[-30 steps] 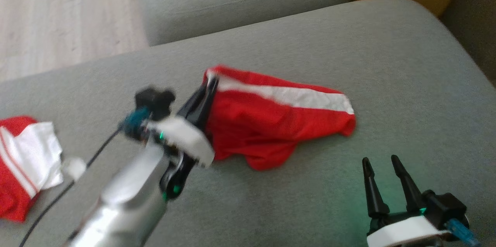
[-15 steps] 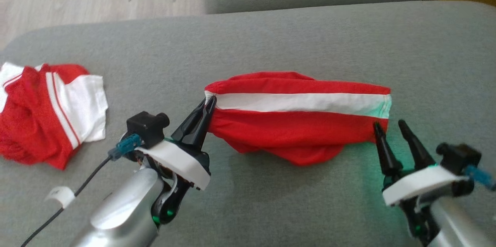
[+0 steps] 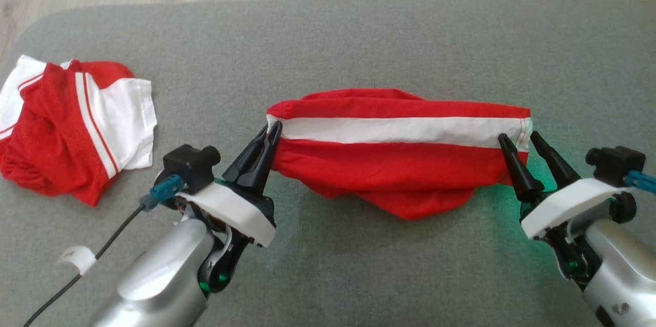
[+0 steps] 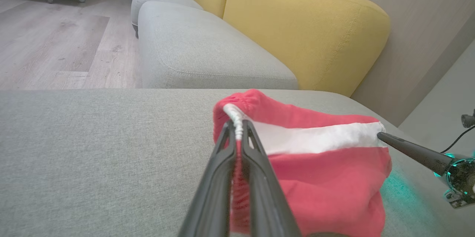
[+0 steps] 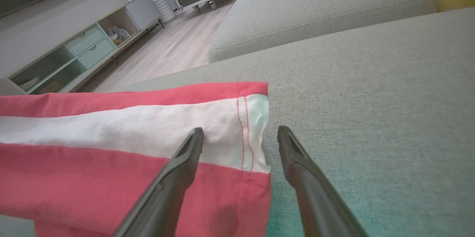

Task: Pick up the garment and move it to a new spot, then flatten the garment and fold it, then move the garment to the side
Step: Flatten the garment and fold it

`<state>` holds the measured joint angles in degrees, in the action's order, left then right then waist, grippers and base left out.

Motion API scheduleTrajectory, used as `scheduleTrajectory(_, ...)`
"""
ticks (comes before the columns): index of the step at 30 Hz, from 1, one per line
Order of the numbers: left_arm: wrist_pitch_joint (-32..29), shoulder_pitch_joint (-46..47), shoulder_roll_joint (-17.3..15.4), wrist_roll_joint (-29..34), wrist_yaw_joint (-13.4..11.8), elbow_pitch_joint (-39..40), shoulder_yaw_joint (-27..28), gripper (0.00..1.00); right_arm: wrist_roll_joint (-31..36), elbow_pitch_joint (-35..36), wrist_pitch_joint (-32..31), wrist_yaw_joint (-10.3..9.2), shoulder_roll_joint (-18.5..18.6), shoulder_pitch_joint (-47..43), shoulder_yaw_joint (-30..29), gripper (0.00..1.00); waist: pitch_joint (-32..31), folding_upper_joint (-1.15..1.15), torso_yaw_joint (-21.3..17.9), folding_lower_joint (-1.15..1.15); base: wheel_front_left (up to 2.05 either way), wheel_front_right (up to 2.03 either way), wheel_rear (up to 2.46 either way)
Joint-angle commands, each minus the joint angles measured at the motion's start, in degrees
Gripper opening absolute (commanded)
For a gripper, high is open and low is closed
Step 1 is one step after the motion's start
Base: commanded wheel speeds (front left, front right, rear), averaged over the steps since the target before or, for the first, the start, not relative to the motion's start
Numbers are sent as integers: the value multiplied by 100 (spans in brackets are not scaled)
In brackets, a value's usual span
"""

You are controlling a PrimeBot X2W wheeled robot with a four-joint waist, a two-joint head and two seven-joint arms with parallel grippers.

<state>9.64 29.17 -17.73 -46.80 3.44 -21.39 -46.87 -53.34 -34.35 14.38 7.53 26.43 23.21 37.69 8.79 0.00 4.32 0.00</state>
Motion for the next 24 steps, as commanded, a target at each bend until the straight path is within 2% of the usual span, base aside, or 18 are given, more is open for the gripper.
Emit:
scheduleTrajectory(1, 62, 356, -131, 69, -53, 126, 211, 0, -81, 72, 62, -4, 181, 155, 82, 95, 31, 0, 22, 0, 0, 0, 0)
scheduleTrajectory(2, 69, 372, -125, 74, -54, 120, 210, 0, -141, 37, 62, -4, 192, 206, 163, 80, 45, 0, 32, 0, 0, 0, 0)
scheduleTrajectory(3, 72, 387, -121, 77, -52, 114, 206, 0, -172, 18, 62, -4, 212, 260, 241, 48, 57, 0, 41, 0, 0, 0, 0)
scheduleTrajectory(4, 72, 399, -119, 80, -49, 108, 201, 0, -197, 12, 62, -4, 232, 306, 286, 8, 67, 0, 48, 0, 0, 0, 0)
scheduleTrajectory(5, 72, 411, -119, 81, -48, 101, 199, 0, -218, 40, 62, -4, 250, 348, 299, 0, 75, 0, 53, 0, 0, 0, 0)
scheduleTrajectory(11, 175, 654, -136, 183, -44, 87, 251, 0, -182, 453, 62, -4, 449, 555, -49, 0, 96, 0, 5, 0, 0, 0, 0)
scheduleTrajectory(16, 295, 1568, -93, 456, 28, -27, 408, 0, -11, 876, 62, -4, 675, 1203, -653, 0, 287, 0, -141, 0, 0, 0, 0)
scheduleTrajectory(21, 482, 3091, 236, 879, 92, -386, 743, 0, 303, 1043, 62, -4, 932, 2393, -1116, 0, 651, 0, -308, 0, 0, 0, 0)
scheduleTrajectory(24, 528, 3885, 532, 1117, 73, -532, 1146, 0, 504, 1137, 62, -4, 1021, 3066, -1434, 0, 810, 0, -409, 0, 0, 0, 0)
